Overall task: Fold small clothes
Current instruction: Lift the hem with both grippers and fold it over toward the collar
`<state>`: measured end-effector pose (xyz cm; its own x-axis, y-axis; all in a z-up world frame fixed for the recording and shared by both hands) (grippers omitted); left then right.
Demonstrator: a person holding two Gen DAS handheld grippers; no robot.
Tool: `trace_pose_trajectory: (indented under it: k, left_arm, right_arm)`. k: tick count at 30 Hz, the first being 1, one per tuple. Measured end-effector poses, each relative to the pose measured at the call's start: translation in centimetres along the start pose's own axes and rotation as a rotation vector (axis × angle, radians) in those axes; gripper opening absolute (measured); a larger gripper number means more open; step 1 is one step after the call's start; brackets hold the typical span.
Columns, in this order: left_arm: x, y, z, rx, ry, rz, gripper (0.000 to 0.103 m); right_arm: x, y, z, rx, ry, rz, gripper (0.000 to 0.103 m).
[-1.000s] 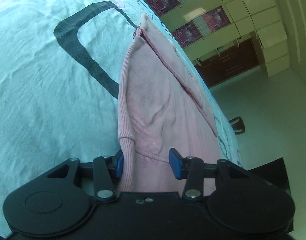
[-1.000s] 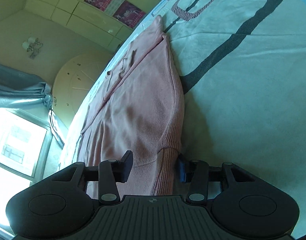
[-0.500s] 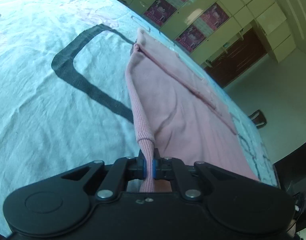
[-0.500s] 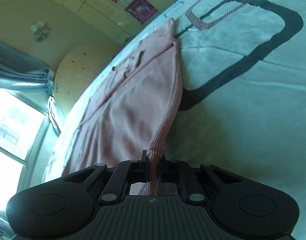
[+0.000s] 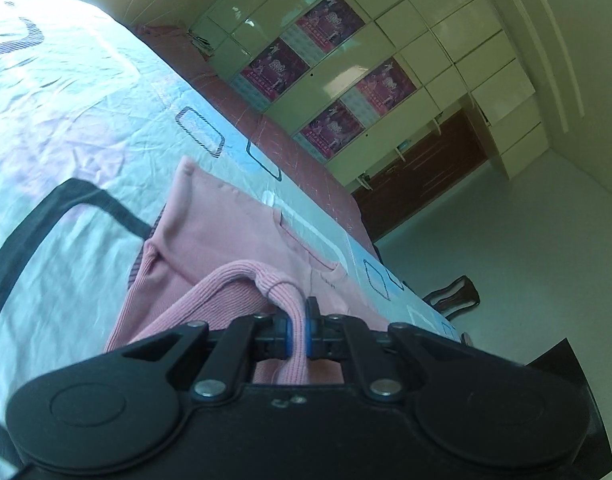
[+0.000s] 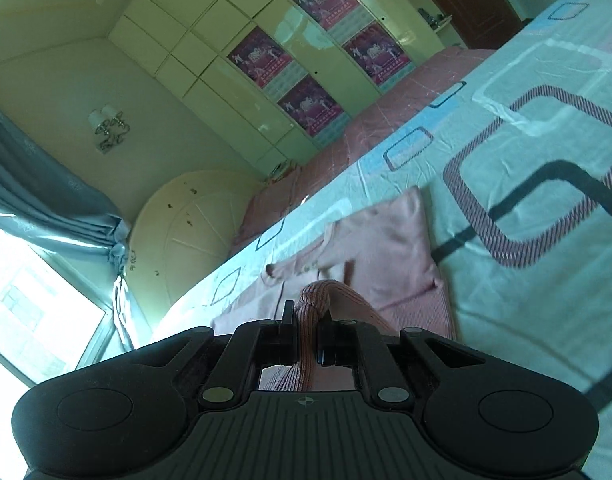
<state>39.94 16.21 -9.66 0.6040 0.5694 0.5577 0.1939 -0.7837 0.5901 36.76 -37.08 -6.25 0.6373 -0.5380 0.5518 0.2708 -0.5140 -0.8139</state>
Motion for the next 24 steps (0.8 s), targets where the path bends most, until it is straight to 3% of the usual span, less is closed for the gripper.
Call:
trace_pose_trajectory:
  k: [7, 14, 17, 19, 20, 21, 22, 24]
  left_arm:
    - [6.3, 0.4, 11.9, 0.069, -0.093, -0.012, 0.004]
    - [9.3, -0.8, 21.7, 0.142, -0.193, 0.049, 0.006]
    - [9.7, -1.2, 23.2, 0.105, -0.221, 0.053, 0.025]
    - [10.3, -1.1, 22.4, 0.073, -0.182, 0.075, 0.052]
    - [10.7, -1.0, 21.7, 0.084, -0.137, 0.106, 0.071]
    - [10.9, -1.0, 21.3, 0.098, -0.105, 0.139, 0.082]
    - [11.2, -1.0, 20.8, 0.113, -0.079, 0.174, 0.082]
    - [11.6, -0.8, 20.9, 0.121, -0.094, 0.239, 0.073]
  right_arm:
    - [6.3, 7.3, 10.8, -0.086, -0.016, 0.179, 0.007]
    - [7.8, 14.2, 18.7, -0.175, -0.064, 0.264, 0.008]
    - [8.3, 15.7, 19.8, -0.178, -0.053, 0.205, 0.011]
    - [8.4, 15.3, 19.6, -0.220, -0.056, 0.103, 0.027]
    - [8.3, 15.0, 19.2, -0.231, -0.047, 0.057, 0.035]
    - [8.5, 14.9, 18.8, -0.246, -0.029, 0.020, 0.041]
    - [8.7, 14.6, 18.4, -0.246, -0.005, 0.001, 0.055]
    - [9.1, 14.6, 17.7, -0.228, 0.027, -0.011, 0.060]
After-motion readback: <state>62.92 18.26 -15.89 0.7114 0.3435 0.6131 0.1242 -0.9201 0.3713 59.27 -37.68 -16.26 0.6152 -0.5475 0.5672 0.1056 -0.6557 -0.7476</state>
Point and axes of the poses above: each gripper's, at about its wrist camera, not at the fingertips, and z roughly the way its jaws point, y to its right, x to its top, the point moved 5 cm from there along z, roughly the way its jaws point, and after that the axes turned 14 degrees about x, right-handed, at the moved point
